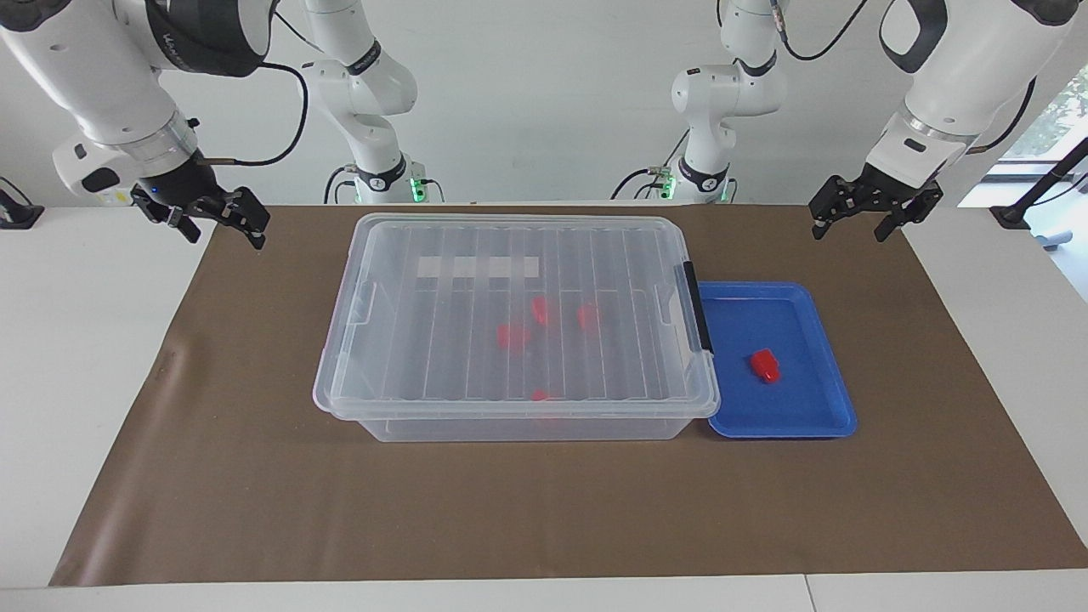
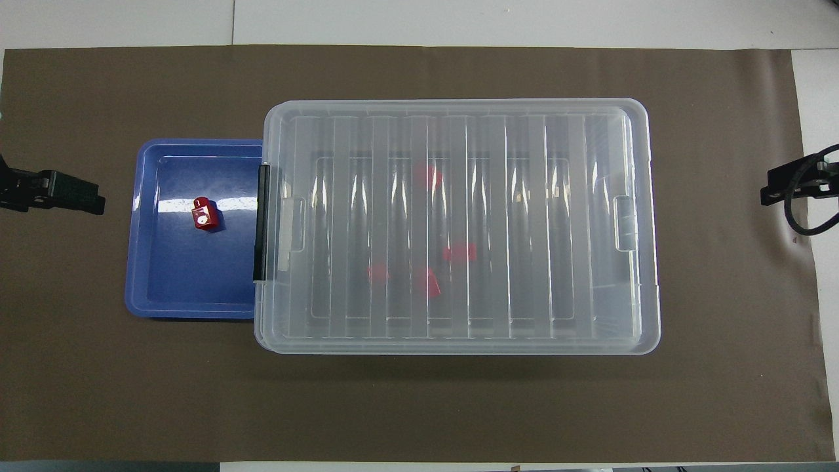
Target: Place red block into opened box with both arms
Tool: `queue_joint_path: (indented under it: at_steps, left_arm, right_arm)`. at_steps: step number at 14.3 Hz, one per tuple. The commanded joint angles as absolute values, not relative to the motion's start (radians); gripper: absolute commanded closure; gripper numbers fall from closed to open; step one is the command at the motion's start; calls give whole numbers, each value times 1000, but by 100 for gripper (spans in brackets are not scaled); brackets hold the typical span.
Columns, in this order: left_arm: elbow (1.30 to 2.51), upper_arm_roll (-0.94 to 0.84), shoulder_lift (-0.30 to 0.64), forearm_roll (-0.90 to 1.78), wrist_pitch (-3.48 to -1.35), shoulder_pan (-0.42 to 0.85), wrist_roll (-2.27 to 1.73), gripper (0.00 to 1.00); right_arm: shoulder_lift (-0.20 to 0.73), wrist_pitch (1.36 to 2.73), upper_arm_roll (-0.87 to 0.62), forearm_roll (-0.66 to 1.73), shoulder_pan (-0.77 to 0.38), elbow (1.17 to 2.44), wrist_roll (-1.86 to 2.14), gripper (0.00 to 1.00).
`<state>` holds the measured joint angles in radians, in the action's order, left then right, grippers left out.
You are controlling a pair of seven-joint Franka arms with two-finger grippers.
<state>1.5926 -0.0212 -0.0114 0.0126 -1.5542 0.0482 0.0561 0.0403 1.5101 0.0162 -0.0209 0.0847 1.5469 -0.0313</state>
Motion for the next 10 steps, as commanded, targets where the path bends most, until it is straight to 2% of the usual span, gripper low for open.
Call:
queue_joint_path:
  at_steps: [1,7,10]
  left_arm:
    - [1591,-8,-21,5,-1534,60,61,0]
    - [1591,-8,-21,5,-1534,60,61,0]
    - [1591,-8,-21,5,-1534,60,61,0]
  right_arm:
    - [29,1531,12,-12,91,1565,-9,0]
    - [31,1577,-21,-11,91,1578,-28,0]
    - [31,1659,-64,-11,91,1644,-46,0]
